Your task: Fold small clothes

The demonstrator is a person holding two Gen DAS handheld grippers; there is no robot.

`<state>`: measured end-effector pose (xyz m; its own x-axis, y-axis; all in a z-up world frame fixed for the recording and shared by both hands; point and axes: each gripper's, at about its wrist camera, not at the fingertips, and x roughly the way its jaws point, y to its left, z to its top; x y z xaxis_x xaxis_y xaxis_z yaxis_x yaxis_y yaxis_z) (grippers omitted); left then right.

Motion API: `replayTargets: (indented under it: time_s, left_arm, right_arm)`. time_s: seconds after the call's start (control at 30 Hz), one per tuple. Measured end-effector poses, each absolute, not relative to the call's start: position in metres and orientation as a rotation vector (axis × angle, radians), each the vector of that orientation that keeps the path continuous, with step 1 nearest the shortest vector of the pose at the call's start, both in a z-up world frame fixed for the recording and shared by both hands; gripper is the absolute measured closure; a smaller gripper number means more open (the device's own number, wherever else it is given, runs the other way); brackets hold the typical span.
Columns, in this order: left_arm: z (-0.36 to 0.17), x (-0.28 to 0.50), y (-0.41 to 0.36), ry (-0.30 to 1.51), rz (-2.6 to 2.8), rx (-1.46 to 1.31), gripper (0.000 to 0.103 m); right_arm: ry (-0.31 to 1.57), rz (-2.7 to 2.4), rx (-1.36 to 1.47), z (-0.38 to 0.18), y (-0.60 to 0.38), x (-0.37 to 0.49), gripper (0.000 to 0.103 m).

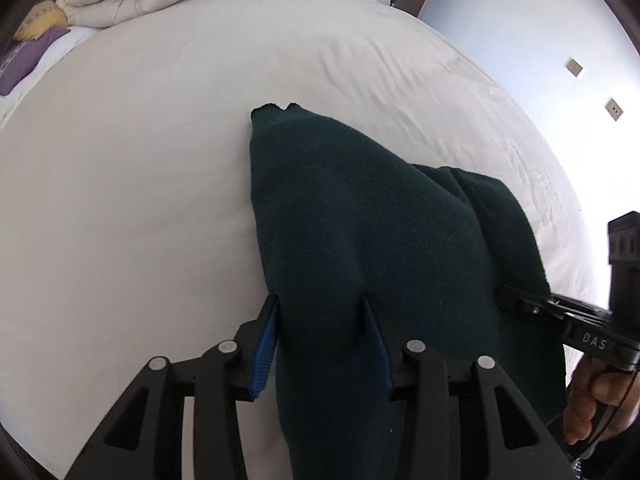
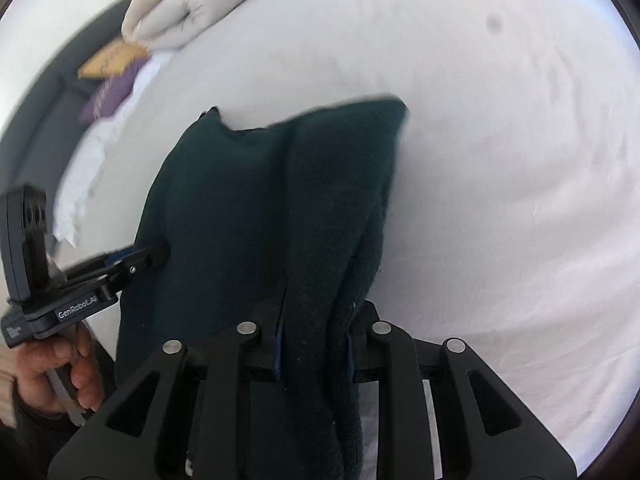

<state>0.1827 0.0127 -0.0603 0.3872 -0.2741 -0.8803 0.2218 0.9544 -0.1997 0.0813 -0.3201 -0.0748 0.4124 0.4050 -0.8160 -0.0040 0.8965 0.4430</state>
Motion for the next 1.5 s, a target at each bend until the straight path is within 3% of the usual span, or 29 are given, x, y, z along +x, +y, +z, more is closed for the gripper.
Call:
replayTargets:
  time_s: [0.43,0.53,0.6,0.8,0.87,0.93,1.0,1.07,1.23,1.33,1.5]
  left_arm:
    - [-0.077,0.169,0.011,1.038,-0.313,-0.071,0.048]
    - [-0.07,0.149,0.025,1.015,-0.306,-0.126,0.045]
    - [-0.063,0.137,0.029,0.98,-0.285,-0.11,0.04]
    - [-0.022,0.072,0.032,0.704,-0.124,-0.002,0.0]
    - [-0.003,0.055,0.03,0.597,-0.076,0.03,0.0]
    - [0.022,0.033,0.029,0.499,-0.036,0.064,0.0]
    - [0.044,0.015,0.028,0.438,-0.008,0.089,0.0]
    - [0.073,0.002,0.026,0.358,0.003,0.107,0.0]
    - [0.139,-0.043,0.036,0.165,0.002,0.028,0.0]
    - [0.15,-0.047,0.035,0.19,-0.03,0.035,0.0]
    - [0.131,-0.044,0.024,0.311,-0.034,0.095,0.0]
  right_arm:
    - [1.044,0.413,0.61,-0.124,-0.354,0.105,0.075]
    - [1.027,0.315,0.603,-0.108,-0.358,0.094,0.064]
    - [0.978,0.235,0.528,-0.092,-0.357,0.085,0.055]
    - [0.836,0.048,0.421,-0.037,-0.378,0.034,0.053]
    - [0.75,0.025,0.367,-0.01,-0.373,0.016,0.047]
    - [0.635,-0.002,0.297,0.018,-0.357,0.0,0.034]
    - [0.475,-0.02,0.227,0.055,-0.341,-0.023,0.012]
    - [0.297,-0.045,0.165,0.087,-0.326,-0.052,0.0]
    - [0.049,-0.038,0.016,0.142,-0.292,-0.097,0.0]
    - [-0.018,-0.025,-0.016,0.164,-0.282,-0.113,0.0]
    - [0.097,0.015,0.015,0.164,-0.273,-0.112,0.0]
